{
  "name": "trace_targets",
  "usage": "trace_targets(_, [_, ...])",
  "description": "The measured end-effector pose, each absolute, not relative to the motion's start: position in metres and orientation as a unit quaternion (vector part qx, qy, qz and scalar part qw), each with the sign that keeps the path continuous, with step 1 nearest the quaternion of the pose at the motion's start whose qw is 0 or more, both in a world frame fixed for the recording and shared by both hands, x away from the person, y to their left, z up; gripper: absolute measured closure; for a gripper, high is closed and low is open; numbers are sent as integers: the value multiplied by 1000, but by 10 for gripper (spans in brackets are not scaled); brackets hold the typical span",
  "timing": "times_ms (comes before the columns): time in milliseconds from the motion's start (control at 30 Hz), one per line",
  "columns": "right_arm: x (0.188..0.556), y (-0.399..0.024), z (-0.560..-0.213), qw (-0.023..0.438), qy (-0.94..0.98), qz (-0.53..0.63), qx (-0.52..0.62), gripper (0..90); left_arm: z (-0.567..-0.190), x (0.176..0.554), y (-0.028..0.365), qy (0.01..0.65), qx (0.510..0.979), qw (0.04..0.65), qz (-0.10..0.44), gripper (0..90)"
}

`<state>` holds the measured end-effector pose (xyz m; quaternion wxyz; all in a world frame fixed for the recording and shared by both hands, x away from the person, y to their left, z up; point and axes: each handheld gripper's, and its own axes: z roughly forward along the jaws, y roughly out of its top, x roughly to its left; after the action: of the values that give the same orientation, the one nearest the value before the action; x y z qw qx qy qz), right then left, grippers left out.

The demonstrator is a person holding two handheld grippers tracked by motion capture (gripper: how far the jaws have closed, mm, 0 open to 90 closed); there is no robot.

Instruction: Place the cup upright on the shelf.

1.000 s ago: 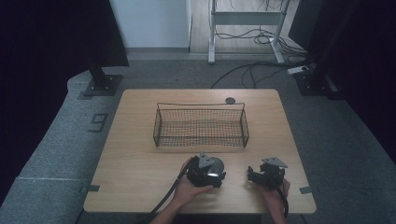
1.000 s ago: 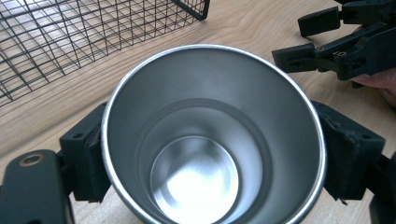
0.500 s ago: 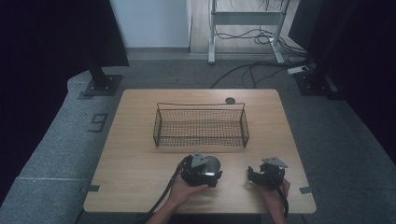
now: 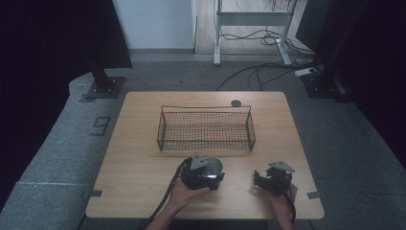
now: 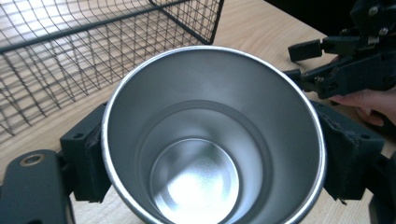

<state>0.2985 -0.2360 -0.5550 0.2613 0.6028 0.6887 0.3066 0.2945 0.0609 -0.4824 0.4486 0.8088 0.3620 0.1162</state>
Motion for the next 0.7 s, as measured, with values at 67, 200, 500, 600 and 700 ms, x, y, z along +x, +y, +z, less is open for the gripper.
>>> trace_targets(67, [299, -236, -555, 261, 689, 307, 603, 130, -480, 295, 64, 364, 806, 452, 117, 145])
trace_targets(200, [299, -236, -555, 261, 689, 307, 603, 130, -476, 298, 68, 367, 803, 455, 119, 145])
trace_targets(500, [299, -236, -555, 261, 689, 307, 603, 130, -467, 301, 76, 371, 797, 460, 121, 145])
trace_targets(600, [299, -236, -555, 261, 689, 307, 603, 130, -464, 302, 79, 373, 795, 462, 121, 145])
trace_targets(700, [299, -236, -555, 261, 689, 307, 603, 130, -461, 303, 82, 374, 794, 463, 123, 145])
